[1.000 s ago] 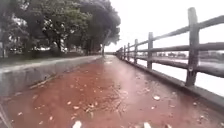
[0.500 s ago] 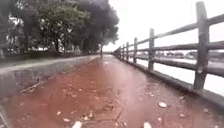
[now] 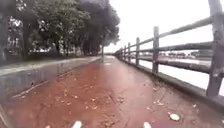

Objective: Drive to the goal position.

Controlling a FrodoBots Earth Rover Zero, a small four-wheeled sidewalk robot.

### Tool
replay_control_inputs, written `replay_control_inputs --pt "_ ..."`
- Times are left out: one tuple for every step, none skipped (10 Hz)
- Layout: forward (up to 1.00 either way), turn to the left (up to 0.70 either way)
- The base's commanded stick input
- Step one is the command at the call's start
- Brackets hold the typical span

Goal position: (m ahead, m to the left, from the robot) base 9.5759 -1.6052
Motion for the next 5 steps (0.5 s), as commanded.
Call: replay_control_inputs --pt "0.50 0.00" --pt "0.50 0.00" --pt "0.50 0.00" --pt "0.50 0.00" --pt "0.50 0.00"
